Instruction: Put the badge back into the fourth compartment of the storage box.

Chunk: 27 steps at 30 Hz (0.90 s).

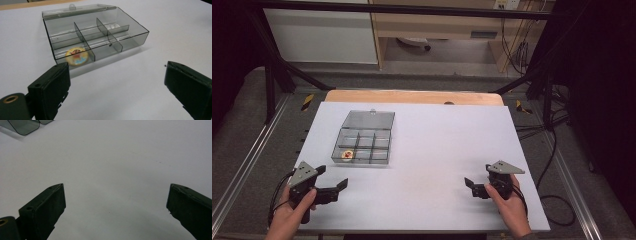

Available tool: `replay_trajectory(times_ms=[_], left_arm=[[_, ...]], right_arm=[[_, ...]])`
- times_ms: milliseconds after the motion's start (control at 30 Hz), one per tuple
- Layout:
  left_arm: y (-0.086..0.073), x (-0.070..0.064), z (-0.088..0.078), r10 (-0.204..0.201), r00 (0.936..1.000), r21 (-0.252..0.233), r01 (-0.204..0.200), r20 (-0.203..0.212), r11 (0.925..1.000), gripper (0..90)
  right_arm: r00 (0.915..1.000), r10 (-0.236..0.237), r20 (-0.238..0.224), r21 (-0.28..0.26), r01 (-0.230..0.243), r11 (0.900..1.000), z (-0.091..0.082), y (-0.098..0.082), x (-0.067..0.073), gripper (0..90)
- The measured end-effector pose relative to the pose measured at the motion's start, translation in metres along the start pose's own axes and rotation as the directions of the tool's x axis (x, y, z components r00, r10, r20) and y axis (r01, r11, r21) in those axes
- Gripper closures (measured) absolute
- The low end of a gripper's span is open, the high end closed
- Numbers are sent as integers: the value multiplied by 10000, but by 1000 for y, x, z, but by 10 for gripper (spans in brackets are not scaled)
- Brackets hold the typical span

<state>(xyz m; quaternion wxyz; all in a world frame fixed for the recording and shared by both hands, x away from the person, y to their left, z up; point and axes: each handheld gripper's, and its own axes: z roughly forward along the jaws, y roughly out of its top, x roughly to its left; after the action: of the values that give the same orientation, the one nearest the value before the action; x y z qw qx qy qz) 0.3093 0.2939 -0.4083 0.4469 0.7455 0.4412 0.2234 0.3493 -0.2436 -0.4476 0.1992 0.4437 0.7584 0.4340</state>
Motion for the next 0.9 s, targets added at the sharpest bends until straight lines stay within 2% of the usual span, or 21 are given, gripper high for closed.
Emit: replay_trajectory(times_ms=[500, 733, 900], left_arm=[[-18, -11, 16, 346, 9979, 740, -386, 545, 9965, 69], [-24, -19, 26, 524, 9939, 1295, -647, 967, 9895, 69], [-28, -27, 33, 728, 9895, 1695, -936, 1249, 9811, 69]], right_arm=[[10000, -13, 14, 15, 13, 10000, 0, 0, 0, 26], [10000, -7, 41, -4, 7, 10000, 0, 0, -1, 26], [10000, 37, 63, 10, -37, 10000, 0, 0, -1, 26]])
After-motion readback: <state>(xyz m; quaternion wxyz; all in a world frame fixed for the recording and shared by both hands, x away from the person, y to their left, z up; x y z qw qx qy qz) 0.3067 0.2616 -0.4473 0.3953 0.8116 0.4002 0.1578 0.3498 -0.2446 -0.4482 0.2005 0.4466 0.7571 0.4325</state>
